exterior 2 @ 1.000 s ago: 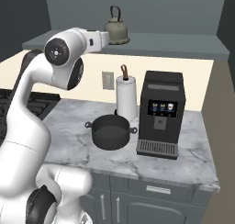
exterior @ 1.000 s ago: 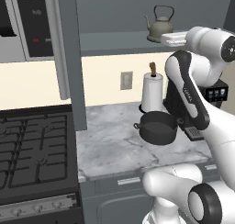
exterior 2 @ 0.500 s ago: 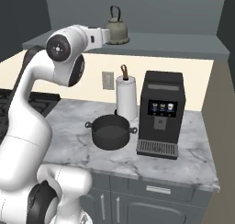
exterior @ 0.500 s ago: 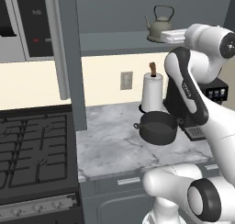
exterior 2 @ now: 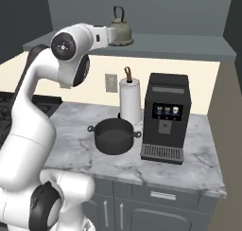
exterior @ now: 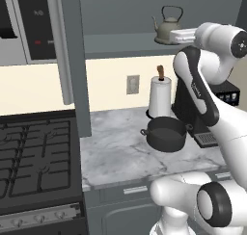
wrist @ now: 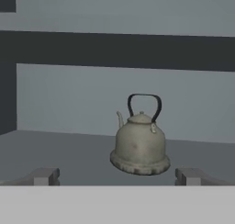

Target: Pick the kettle from the cabinet and place it on a stove burner. Then pick the pot from the counter and place it on another stove burner. Finally, turn both burners on.

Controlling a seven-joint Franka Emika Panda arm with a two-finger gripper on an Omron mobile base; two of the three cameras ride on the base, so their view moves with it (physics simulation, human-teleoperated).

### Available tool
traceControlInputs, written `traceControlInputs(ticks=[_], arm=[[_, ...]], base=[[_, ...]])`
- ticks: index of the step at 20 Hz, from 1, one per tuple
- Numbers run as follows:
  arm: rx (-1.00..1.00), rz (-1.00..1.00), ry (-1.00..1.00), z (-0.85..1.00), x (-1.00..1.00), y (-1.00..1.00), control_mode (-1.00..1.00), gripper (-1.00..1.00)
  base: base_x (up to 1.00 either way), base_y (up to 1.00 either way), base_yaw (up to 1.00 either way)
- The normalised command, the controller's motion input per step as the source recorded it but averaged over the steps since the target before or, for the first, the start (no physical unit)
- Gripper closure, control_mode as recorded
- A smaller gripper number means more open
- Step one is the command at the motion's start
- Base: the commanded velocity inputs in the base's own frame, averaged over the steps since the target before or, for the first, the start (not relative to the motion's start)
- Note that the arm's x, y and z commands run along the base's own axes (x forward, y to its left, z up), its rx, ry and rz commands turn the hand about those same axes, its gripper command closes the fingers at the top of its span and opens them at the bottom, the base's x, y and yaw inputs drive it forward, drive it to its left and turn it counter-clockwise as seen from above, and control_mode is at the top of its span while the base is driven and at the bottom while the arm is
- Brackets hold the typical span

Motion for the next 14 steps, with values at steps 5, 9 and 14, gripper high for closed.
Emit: traceControlInputs(ticks=[5,9,14], arm=[[0.00,0.00,0.00,0.02,0.22,-0.08,-1.00,-1.00],[0.00,0.00,0.00,0.02,0.27,-0.03,-1.00,-1.00],[0.00,0.03,0.00,0.01,0.22,-0.05,-1.00,-1.00]], base=[[0.00,0.00,0.00],[0.00,0.00,0.00],[0.00,0.00,0.00]])
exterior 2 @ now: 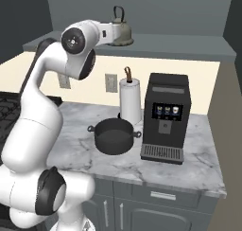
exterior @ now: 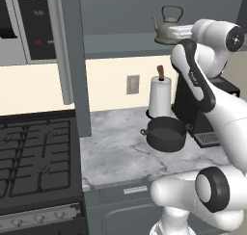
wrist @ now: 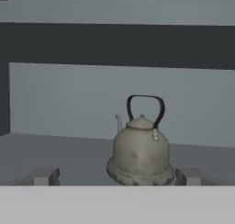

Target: Pick the kettle from the cabinet and place it on a stove burner. Then pick the pot from the counter and place it on another stove burner. Finally, turn both burners on.

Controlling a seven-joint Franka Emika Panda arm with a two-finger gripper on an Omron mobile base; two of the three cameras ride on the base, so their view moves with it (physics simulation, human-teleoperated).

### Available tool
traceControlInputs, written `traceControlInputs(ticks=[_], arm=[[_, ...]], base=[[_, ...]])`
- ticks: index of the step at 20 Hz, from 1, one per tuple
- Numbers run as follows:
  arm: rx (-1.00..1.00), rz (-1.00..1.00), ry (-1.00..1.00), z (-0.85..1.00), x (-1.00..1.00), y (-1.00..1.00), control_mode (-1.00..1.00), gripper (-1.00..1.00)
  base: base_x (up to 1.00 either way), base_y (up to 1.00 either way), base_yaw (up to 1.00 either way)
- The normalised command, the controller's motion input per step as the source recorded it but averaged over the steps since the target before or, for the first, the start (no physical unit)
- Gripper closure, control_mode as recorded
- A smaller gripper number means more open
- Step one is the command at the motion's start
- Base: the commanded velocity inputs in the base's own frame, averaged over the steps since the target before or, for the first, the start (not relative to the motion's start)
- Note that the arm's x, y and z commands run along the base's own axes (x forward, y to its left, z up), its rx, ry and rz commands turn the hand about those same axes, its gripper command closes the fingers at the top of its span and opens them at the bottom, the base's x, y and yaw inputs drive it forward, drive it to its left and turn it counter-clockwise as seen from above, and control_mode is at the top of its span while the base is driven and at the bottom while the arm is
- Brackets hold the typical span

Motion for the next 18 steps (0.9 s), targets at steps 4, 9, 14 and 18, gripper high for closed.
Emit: traceControlInputs(ticks=[4,9,14,18], arm=[[0.00,0.04,0.00,0.00,0.20,-0.05,-1.00,-1.00],[0.00,0.06,0.00,0.00,0.22,-0.15,-1.00,-1.00],[0.00,0.06,0.00,0.00,0.20,-0.25,-1.00,-1.00],[0.01,0.06,0.00,0.00,0.16,-0.32,-1.00,-1.00]], base=[[0.00,0.00,0.00],[0.00,0.00,0.00],[0.00,0.00,0.00],[0.00,0.00,0.00]])
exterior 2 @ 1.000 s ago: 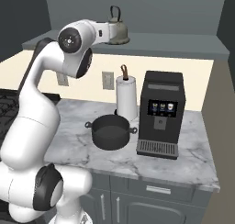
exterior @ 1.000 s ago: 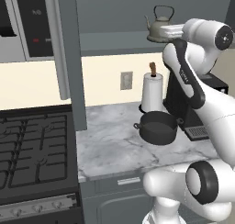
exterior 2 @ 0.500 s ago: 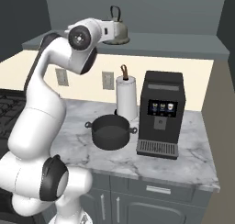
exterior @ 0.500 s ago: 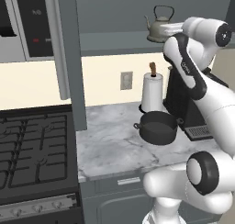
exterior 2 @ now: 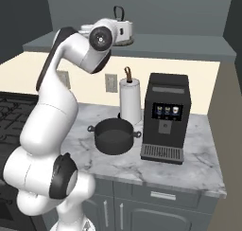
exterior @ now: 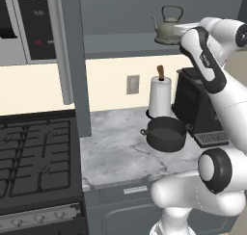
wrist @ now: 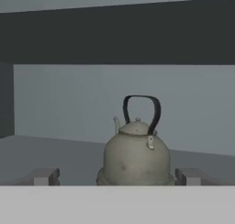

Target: Pick the kettle from the cabinet and place it on a stove burner. Then pick the pot from the counter and place it on another stove burner. Finally, turn both burners on.

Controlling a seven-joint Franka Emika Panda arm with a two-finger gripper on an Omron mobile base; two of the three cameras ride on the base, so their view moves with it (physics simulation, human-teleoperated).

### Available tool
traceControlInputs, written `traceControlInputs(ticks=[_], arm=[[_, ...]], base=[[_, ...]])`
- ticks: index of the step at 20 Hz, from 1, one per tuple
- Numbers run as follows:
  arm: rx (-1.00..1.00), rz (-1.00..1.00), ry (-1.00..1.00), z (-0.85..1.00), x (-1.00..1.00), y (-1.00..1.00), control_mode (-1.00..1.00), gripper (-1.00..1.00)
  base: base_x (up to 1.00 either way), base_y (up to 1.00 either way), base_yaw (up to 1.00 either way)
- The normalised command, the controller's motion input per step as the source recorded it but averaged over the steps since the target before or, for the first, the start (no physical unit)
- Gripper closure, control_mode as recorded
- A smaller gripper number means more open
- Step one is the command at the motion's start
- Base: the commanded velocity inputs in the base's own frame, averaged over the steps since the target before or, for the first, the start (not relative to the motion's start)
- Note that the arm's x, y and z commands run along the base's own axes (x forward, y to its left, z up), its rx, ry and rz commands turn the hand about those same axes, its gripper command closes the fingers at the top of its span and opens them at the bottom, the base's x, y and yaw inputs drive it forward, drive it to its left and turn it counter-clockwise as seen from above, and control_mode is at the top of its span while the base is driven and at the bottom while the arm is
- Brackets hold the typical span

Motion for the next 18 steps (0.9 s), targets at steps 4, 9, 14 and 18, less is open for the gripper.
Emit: traceControlInputs(ticks=[4,9,14,18], arm=[[0.00,0.06,0.00,0.00,0.15,-0.31,-1.00,-1.00],[0.00,0.06,0.00,0.02,0.19,-0.28,-1.00,-1.00],[0.00,0.06,0.00,0.05,0.24,-0.19,-1.00,-1.00],[0.00,0.04,0.00,0.03,0.28,-0.10,-1.00,-1.00]], base=[[0.00,0.00,0.00],[0.00,0.00,0.00],[0.00,0.00,0.00],[0.00,0.00,0.00]])
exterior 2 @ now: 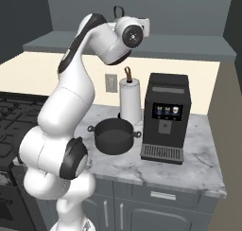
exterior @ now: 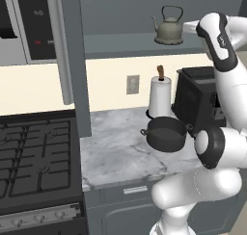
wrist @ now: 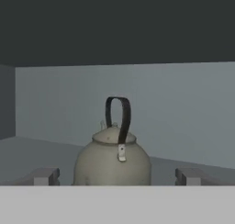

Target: Pick the kettle from the cabinet and place it on a stove burner. Then pick the pot from the counter and place it on another stove burner. Finally, turn both burners on.

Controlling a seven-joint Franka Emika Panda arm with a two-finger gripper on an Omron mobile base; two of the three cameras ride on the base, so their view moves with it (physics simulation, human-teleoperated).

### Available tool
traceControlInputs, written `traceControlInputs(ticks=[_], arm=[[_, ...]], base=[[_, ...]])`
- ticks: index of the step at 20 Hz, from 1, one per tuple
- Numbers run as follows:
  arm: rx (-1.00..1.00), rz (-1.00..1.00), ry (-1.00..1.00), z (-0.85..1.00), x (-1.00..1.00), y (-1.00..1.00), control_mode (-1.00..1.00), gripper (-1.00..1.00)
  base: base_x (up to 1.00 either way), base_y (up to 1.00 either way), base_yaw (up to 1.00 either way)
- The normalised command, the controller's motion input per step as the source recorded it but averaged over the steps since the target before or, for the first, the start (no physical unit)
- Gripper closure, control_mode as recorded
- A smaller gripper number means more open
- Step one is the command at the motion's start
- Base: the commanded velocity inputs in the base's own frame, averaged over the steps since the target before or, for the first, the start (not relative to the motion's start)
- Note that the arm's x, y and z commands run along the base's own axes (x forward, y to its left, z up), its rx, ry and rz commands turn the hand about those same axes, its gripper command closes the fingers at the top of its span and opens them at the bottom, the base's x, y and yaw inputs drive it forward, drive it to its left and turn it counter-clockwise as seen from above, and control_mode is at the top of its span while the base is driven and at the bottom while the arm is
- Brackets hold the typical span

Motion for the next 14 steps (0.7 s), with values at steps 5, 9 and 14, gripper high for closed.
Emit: traceControlInputs(ticks=[5,9,14], arm=[[0.00,0.05,0.00,0.05,0.27,-0.11,-1.00,-1.00],[0.00,0.03,0.00,0.04,0.28,-0.01,-1.00,-1.00],[0.00,0.02,0.00,0.04,0.24,0.03,-1.00,-1.00]], base=[[0.00,0.00,0.00],[0.00,0.00,0.00],[0.00,0.00,0.00]])
